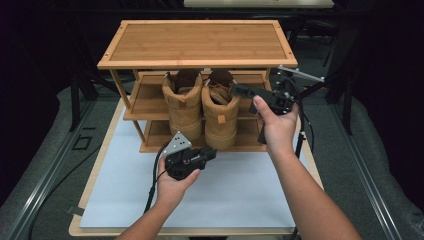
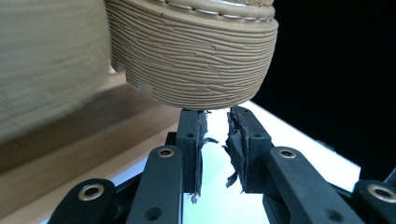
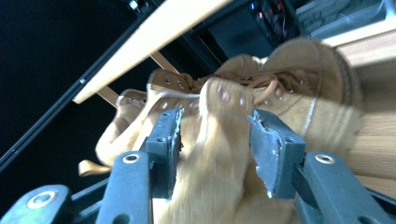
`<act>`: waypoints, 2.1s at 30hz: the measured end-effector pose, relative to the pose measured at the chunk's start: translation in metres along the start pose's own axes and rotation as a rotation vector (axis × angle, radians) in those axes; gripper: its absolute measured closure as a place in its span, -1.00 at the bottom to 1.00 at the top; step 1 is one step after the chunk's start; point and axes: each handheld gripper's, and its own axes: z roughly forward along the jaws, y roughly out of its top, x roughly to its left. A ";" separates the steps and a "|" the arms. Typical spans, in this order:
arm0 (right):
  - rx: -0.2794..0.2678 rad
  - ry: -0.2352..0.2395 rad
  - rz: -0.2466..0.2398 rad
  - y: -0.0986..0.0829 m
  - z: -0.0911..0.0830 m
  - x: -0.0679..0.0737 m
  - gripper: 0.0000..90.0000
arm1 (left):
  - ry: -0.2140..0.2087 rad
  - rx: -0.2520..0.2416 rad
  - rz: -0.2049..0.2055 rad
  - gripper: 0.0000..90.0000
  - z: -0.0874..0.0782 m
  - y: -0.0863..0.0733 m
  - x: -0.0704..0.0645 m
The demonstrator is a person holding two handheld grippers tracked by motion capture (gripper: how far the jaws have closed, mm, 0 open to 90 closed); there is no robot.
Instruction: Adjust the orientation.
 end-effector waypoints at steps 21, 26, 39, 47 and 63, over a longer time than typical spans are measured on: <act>0.111 -0.128 -0.081 -0.059 0.004 -0.033 0.42 | 0.074 0.001 -0.039 0.72 0.003 0.013 0.008; 0.082 -0.138 -0.073 -0.055 0.010 -0.034 0.45 | 0.039 0.007 -0.040 0.63 0.000 0.008 0.008; 0.078 -0.142 -0.046 -0.051 0.016 -0.037 0.51 | 0.155 0.044 -0.023 0.66 -0.061 -0.014 0.043; 0.066 -0.151 -0.056 -0.052 0.017 -0.036 0.52 | 0.328 -0.039 -0.094 0.72 -0.086 0.016 0.080; -0.017 -0.261 -0.146 -0.061 0.028 -0.036 0.79 | 0.375 -0.036 -0.116 1.00 -0.053 0.055 0.077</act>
